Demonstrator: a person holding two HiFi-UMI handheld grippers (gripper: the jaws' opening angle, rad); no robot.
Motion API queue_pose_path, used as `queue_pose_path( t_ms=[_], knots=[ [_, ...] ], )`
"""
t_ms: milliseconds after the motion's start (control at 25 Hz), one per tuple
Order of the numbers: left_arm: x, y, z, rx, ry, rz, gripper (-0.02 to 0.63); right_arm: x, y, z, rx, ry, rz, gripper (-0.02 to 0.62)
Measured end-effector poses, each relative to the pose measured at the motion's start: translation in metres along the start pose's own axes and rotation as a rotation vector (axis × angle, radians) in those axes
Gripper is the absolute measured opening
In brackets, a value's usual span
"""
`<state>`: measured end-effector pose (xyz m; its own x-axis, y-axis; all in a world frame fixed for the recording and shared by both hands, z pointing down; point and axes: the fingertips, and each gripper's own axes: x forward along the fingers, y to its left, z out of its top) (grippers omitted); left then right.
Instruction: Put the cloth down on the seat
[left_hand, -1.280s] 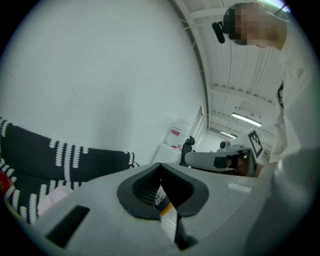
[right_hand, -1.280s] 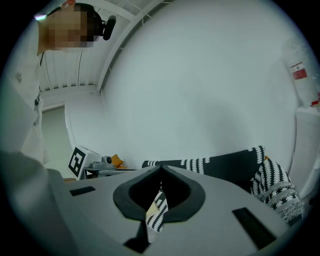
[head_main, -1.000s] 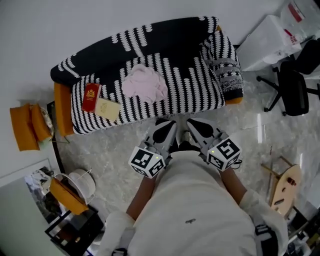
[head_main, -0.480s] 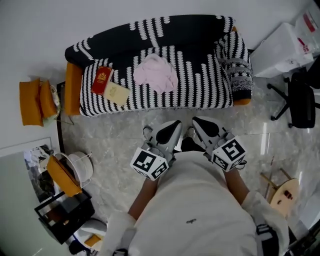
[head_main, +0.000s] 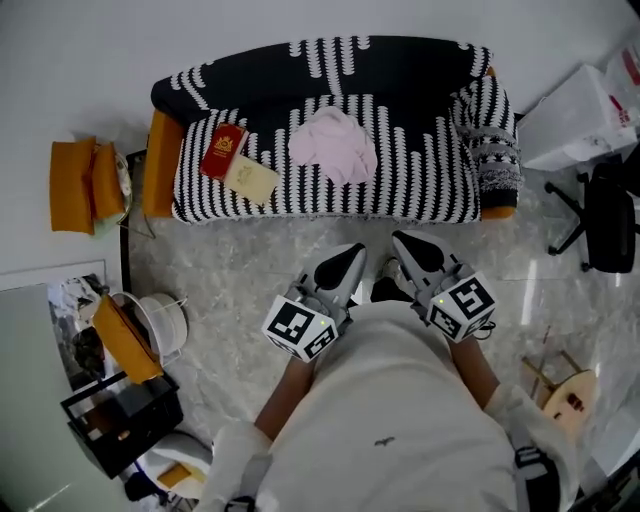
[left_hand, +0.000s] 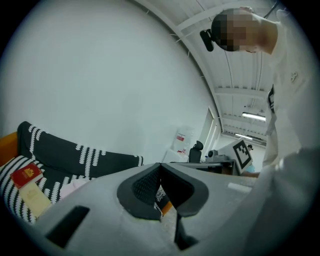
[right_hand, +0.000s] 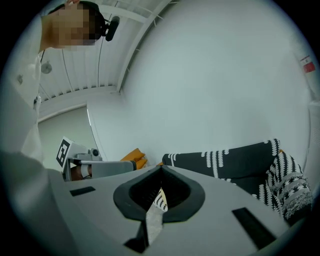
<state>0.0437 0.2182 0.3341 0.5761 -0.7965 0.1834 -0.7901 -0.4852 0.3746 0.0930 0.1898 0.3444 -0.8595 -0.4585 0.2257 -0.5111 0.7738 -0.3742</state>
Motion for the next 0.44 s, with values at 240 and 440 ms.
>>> queue_pose_path(
  t_ms=[240, 440],
  knots=[
    [-0.0115, 0.005, -0.0033, -0.024, -0.01, 0.037, 0.012, 0.0051, 0.0103, -0.0019, -0.009, 0.013, 0.018, 0.008],
    [-0.0055, 0.0051, -0.0072, -0.026, -0.007, 0.039, 0.012, 0.0034, 0.0107, -0.0009, -0.03, 0.019, 0.038, 0.008]
  ],
)
